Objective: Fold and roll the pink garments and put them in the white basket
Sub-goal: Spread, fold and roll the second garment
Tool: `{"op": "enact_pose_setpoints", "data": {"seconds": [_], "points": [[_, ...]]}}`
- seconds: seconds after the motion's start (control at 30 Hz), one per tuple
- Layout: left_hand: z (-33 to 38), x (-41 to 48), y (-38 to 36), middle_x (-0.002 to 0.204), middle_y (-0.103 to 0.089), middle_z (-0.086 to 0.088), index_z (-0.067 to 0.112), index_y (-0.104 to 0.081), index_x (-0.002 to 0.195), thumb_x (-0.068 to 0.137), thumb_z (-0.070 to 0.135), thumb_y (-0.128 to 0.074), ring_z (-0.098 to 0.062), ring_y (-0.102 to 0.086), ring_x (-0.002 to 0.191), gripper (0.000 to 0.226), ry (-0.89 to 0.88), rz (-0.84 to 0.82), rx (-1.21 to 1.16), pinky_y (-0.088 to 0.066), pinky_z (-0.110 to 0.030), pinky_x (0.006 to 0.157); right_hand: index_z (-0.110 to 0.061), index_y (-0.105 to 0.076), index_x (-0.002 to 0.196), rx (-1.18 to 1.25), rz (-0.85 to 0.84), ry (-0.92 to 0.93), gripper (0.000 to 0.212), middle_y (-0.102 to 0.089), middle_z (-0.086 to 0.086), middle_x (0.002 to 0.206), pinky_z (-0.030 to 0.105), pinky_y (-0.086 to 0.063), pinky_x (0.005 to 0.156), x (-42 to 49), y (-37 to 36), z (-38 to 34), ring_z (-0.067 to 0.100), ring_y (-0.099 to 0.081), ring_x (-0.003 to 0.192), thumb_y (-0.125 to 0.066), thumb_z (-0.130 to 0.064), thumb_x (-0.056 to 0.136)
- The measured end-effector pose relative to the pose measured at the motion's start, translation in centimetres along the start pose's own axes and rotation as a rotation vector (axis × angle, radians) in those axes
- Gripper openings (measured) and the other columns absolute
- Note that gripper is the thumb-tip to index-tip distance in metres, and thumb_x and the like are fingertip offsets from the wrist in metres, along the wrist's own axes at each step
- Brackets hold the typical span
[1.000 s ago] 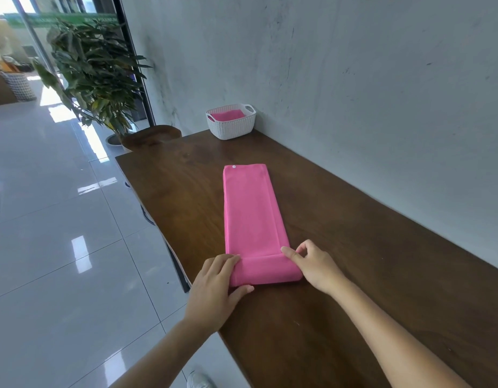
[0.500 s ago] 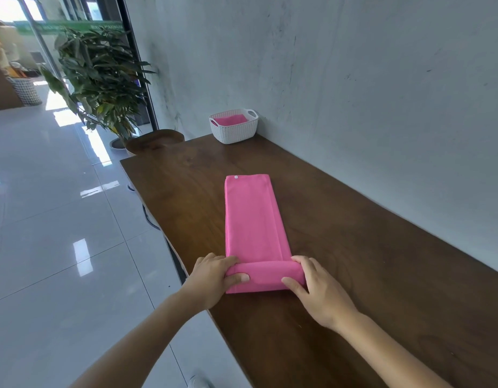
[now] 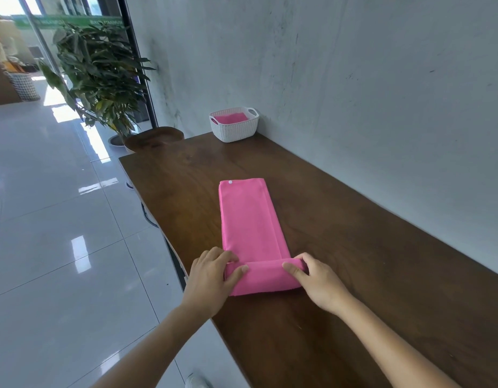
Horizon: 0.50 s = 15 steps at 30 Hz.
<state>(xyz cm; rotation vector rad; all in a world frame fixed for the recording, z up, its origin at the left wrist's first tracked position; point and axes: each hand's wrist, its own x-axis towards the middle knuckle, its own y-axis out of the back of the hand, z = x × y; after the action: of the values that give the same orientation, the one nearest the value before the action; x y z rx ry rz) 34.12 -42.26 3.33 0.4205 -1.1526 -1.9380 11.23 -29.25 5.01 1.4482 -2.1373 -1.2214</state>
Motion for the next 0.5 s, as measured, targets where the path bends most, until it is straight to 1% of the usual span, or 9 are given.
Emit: {"op": "enact_pose_setpoints", "data": {"seconds": [0.07,0.13,0.2,0.27,0.33,0.37,0.43,0.5], "points": [[0.0,-0.3,-0.3,0.117,-0.054,0.021,0.036,-0.063,0.118,0.093,0.07,-0.036,-0.002,-0.047,0.107,0.05,-0.066,0.058,-0.034,-0.048,-0.03,0.099,-0.029,-0.055,0.115,0.047,-0.035,-0.044,0.072,-0.065,-0.009,0.105,0.025,-0.047,0.063,0.8,0.3,-0.2,0.01,-0.063,0.085,-0.035,-0.088,0.08],[0.0,-0.7,-0.5,0.124,-0.054,0.02,0.035,-0.059,0.126,0.094,0.069,-0.041,-0.003,-0.047,0.112,0.05,-0.108,0.077,-0.024,-0.048,-0.029,0.102,-0.026,-0.058,0.111,0.078,-0.037,-0.087,0.077,-0.066,-0.006,0.1,0.027,-0.048,0.063,1.7,0.4,-0.4,0.013,-0.065,0.079,-0.038,-0.091,0.076],[-0.4,-0.9,-0.8,0.134,-0.053,0.016,0.033,-0.053,0.138,0.093,0.071,-0.048,-0.007,-0.047,0.122,0.058,-0.133,0.062,0.032,-0.045,-0.031,0.108,-0.024,-0.057,0.105,0.086,-0.013,-0.124,0.074,-0.066,-0.005,0.099,0.028,-0.048,0.062,2.6,0.5,-0.9,0.014,-0.066,0.08,-0.042,-0.09,0.075],[-1.0,-0.9,-1.1,0.142,-0.052,0.011,0.03,-0.046,0.146,0.091,0.072,-0.051,-0.013,-0.047,0.131,0.069,-0.152,0.021,0.131,-0.04,-0.036,0.113,-0.024,-0.056,0.104,0.061,0.023,-0.142,0.066,-0.065,-0.005,0.101,0.026,-0.045,0.061,3.2,0.6,-1.5,0.013,-0.064,0.084,-0.045,-0.085,0.08],[-1.3,-0.8,-1.4,0.145,-0.052,0.007,0.028,-0.044,0.149,0.092,0.069,-0.053,-0.018,-0.048,0.134,0.071,-0.171,0.007,0.187,-0.039,-0.04,0.115,-0.023,-0.055,0.109,0.004,0.086,-0.138,0.061,-0.063,-0.005,0.106,0.025,-0.043,0.059,3.4,0.5,-2.2,0.011,-0.062,0.087,-0.046,-0.079,0.086],[-1.3,-0.7,-1.3,0.145,-0.053,0.006,0.027,-0.044,0.149,0.093,0.067,-0.052,-0.019,-0.049,0.134,0.07,-0.164,0.003,0.181,-0.039,-0.04,0.115,-0.024,-0.054,0.115,-0.043,0.141,-0.117,0.06,-0.061,-0.006,0.111,0.024,-0.041,0.059,3.4,0.4,-2.3,0.01,-0.061,0.091,-0.045,-0.077,0.089],[-1.1,-0.4,-0.9,0.145,-0.052,0.006,0.026,-0.044,0.15,0.094,0.066,-0.049,-0.019,-0.048,0.135,0.069,-0.137,-0.022,0.15,-0.037,-0.039,0.115,-0.025,-0.051,0.127,-0.122,0.251,-0.029,0.058,-0.055,-0.005,0.124,0.02,-0.04,0.061,3.3,-0.1,-2.5,0.01,-0.058,0.102,-0.041,-0.071,0.094],[-0.9,0.0,-0.4,0.145,-0.051,0.008,0.027,-0.043,0.15,0.095,0.064,-0.049,-0.017,-0.046,0.134,0.066,-0.122,-0.073,0.131,-0.035,-0.035,0.116,-0.027,-0.049,0.133,-0.138,0.277,0.082,0.054,-0.05,-0.006,0.133,0.014,-0.039,0.064,3.0,-0.5,-2.3,0.008,-0.055,0.109,-0.04,-0.066,0.096]]}}
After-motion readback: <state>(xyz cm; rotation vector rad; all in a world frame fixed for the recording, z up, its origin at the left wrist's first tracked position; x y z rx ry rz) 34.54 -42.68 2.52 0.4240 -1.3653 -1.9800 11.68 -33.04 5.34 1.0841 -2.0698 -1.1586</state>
